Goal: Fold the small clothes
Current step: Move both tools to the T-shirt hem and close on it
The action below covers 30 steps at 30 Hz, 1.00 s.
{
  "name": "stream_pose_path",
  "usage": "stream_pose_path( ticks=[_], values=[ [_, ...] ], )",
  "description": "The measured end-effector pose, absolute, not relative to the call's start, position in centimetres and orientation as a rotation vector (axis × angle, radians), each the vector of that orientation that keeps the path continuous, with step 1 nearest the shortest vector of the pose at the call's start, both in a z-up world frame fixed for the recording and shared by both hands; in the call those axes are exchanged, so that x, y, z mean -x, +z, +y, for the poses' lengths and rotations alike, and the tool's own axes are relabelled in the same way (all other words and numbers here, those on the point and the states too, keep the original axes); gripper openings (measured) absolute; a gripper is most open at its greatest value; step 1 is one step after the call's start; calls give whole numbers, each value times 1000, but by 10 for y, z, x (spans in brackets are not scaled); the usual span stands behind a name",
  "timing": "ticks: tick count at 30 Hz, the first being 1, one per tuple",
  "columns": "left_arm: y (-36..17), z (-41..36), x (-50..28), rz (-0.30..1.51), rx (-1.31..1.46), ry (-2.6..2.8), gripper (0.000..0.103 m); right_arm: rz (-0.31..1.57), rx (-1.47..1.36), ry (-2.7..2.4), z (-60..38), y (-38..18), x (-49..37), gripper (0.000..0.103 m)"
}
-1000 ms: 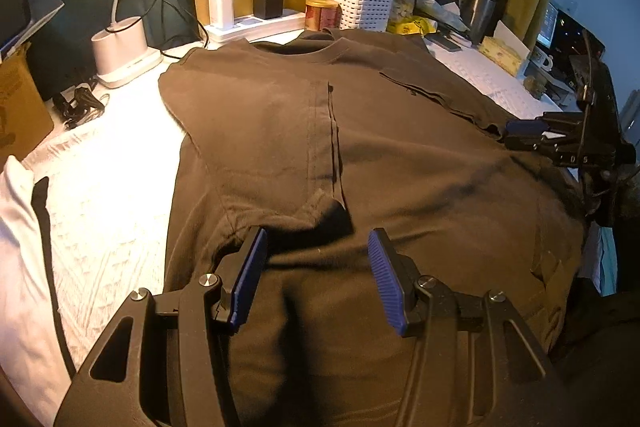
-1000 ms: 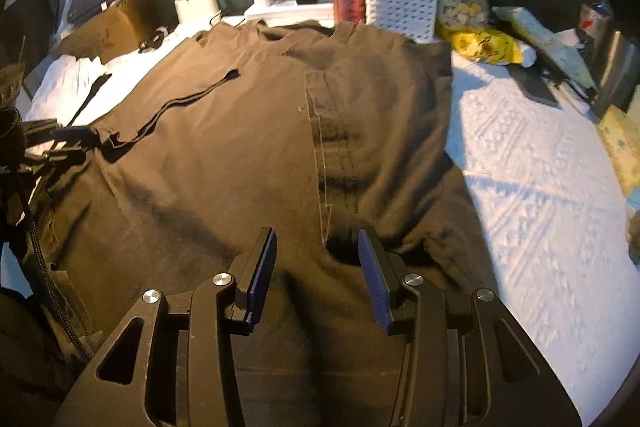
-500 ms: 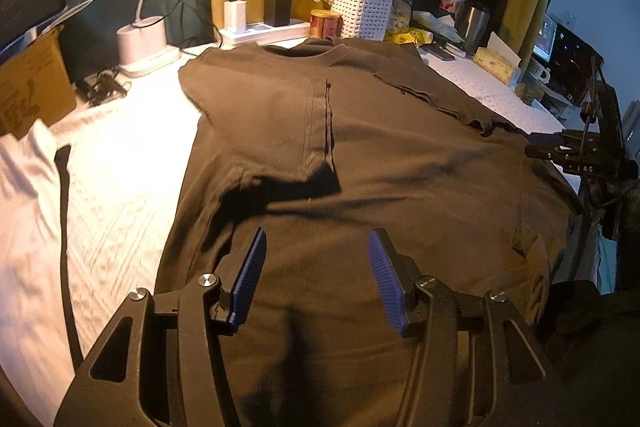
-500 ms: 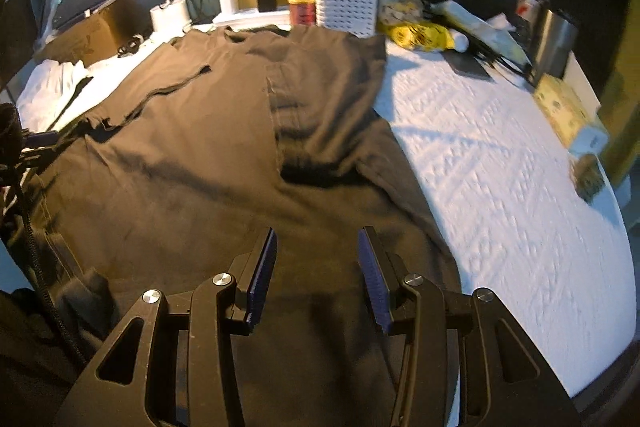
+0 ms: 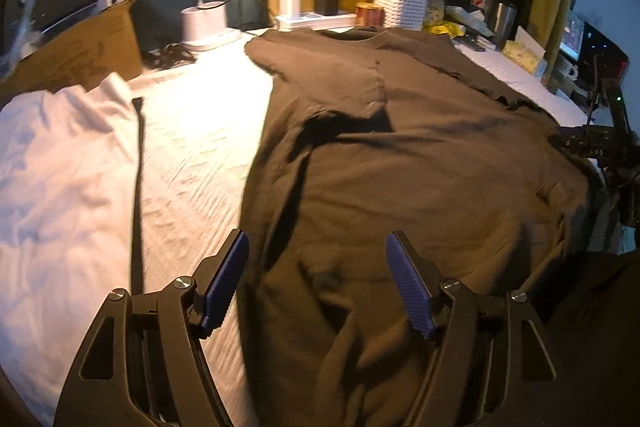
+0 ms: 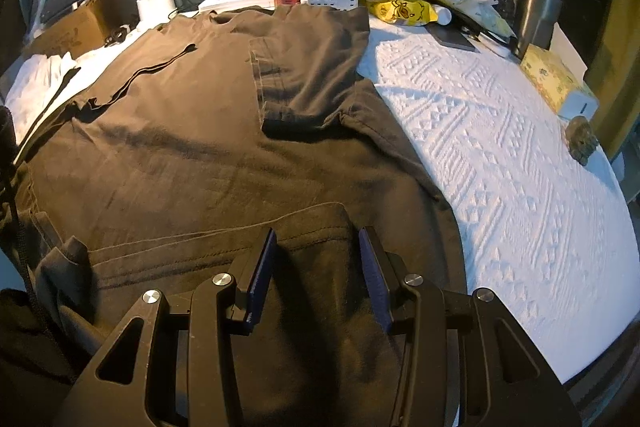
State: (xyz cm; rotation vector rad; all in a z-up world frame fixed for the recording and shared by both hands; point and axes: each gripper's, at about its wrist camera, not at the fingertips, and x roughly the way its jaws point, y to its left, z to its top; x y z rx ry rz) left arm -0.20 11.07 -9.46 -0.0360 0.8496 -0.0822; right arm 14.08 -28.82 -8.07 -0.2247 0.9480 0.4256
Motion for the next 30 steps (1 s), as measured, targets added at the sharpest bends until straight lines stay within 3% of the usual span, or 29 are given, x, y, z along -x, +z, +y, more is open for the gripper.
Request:
stream_pose_path(
  ticks=[4,5,7,12,14,16,17,30],
  values=[
    [-97,110,8,841,35,-105,69,947,215,429,-290,-83,-139,45],
    [-98,107,7,847,28,-112,66,946,217,432,-290,-83,-138,45],
    [-103,103,3,876,21,-131,45,941,221,435,-290,-83,-136,45],
    [-113,99,2,910,8,-130,40,921,213,440,-294,-85,-130,44],
    [-113,101,3,909,6,-117,29,910,215,446,-293,-85,-126,35],
    [-112,100,4,914,6,-129,6,903,213,465,-292,-85,-123,21],
    [-111,98,5,913,-3,-132,6,900,220,472,-290,-85,-121,9],
    [-63,106,14,732,-6,-56,5,806,201,403,-310,-52,-120,6]
  ],
)
